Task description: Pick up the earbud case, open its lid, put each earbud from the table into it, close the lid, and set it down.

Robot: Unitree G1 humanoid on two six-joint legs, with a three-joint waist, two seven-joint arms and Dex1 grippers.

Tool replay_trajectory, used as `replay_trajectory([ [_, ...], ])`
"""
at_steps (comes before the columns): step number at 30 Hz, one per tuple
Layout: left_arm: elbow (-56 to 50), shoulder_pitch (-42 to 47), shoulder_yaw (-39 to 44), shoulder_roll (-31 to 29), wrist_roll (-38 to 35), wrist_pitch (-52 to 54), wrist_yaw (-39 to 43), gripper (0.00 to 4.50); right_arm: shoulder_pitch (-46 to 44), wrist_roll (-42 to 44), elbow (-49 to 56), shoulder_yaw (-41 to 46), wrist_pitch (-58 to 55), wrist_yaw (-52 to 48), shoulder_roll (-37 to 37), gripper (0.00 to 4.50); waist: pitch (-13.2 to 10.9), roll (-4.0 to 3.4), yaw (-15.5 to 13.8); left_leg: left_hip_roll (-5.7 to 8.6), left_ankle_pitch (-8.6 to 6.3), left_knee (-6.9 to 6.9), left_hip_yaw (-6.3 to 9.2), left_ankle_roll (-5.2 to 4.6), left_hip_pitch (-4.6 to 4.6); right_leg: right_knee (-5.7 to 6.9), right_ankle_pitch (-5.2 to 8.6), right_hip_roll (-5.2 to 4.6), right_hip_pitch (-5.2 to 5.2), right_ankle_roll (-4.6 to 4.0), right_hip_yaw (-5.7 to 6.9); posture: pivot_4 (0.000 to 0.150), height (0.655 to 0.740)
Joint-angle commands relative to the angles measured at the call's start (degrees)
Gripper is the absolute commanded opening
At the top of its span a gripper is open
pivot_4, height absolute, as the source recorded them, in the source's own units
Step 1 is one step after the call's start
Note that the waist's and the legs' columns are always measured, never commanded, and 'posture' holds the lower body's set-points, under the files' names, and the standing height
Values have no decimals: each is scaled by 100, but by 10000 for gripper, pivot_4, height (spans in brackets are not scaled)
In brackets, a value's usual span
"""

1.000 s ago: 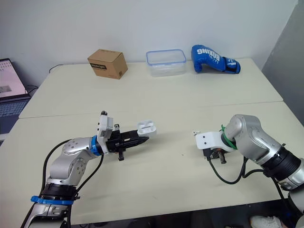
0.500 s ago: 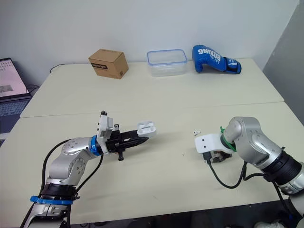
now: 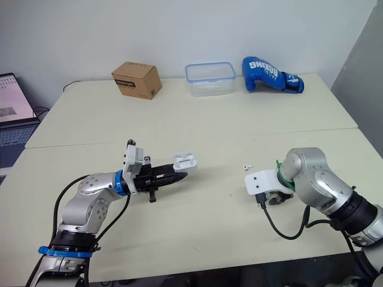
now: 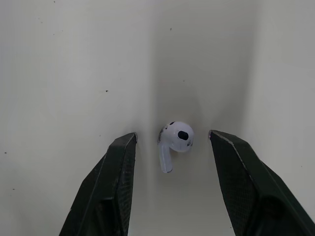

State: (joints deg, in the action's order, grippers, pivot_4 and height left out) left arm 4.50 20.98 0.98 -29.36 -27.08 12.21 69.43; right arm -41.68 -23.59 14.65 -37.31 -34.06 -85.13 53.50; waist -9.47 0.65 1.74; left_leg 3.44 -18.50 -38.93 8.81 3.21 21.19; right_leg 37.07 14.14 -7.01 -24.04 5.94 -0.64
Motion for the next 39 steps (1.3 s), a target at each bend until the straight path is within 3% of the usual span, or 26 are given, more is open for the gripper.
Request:
replay_trajectory([
  [1,-157,51,10,2,-38,-92,8,7453,-25,-120,105,26,8,-103,-39,24306,0,0,0,0,0,0,0,0,0,0,0,0,0,0,0,1500,7307],
  [8,-140,61,-5,23,-31,-113,-9,7453,-40,-224,118,40,14,-204,-108,24306,0,0,0,0,0,0,0,0,-1,0,0,0,0,0,0,1500,7307],
  [11,-137,63,-12,26,-31,-118,-16,7453,-48,-266,95,54,51,-230,-123,18953,0,0,0,-1,0,0,0,0,-1,1,0,0,0,0,0,1500,7307],
  [13,-151,49,-11,22,-35,-116,-16,7453,-50,-284,95,51,66,-263,-120,12284,0,0,1,0,0,0,-1,0,-1,1,0,0,0,0,-1,1500,7307],
  [30,66,140,-56,161,91,-283,-79,7453,-91,-388,128,41,66,-348,-176,12284,0,0,-1,0,0,0,-2,0,-1,1,0,0,-1,0,-1,1500,7307],
  [34,132,194,-67,207,116,-307,-60,7453,-79,-409,142,59,84,-349,-180,4270,0,0,2,0,0,0,-2,0,-2,1,0,0,-1,0,-1,1500,7307],
  [39,161,220,-72,214,115,-318,-31,7453,-57,-412,178,65,79,-368,-166,4229,0,0,2,0,0,0,-2,0,-1,1,0,0,-1,0,-1,1500,7307],
])
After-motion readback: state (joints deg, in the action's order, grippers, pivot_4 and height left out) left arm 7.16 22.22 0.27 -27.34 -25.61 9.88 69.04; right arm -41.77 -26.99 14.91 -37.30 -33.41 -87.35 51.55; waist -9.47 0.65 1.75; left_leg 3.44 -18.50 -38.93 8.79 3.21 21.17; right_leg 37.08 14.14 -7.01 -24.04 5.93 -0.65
